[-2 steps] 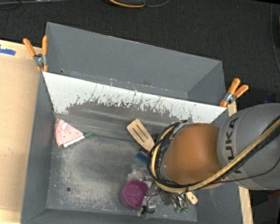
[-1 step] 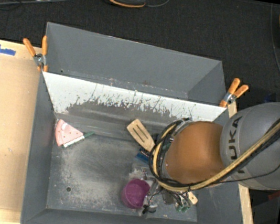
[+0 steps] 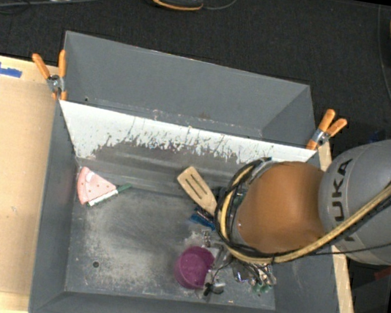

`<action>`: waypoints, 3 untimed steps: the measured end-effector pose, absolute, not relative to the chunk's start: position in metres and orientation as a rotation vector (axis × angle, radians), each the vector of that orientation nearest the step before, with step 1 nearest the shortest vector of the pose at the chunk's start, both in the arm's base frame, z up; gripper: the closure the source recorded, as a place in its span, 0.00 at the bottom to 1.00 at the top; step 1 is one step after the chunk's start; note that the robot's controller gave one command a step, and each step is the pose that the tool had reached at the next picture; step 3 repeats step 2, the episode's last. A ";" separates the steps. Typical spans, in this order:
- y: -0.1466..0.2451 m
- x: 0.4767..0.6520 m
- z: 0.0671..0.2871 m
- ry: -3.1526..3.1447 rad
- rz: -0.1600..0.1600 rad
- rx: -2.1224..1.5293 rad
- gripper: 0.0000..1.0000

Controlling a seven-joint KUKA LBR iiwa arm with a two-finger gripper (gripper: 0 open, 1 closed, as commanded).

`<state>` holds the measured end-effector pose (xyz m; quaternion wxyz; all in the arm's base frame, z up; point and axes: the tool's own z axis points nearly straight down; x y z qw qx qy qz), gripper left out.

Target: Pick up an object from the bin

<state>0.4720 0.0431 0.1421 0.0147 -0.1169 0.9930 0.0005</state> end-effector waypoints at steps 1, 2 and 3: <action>0.044 0.472 0.163 3.091 0.002 -0.363 1.00; 0.044 0.472 0.192 3.091 0.002 -0.362 1.00; 0.044 0.472 0.192 3.091 0.002 -0.362 1.00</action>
Offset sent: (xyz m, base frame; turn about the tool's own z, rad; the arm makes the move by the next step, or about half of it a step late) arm 0.0008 0.0004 0.0589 0.0001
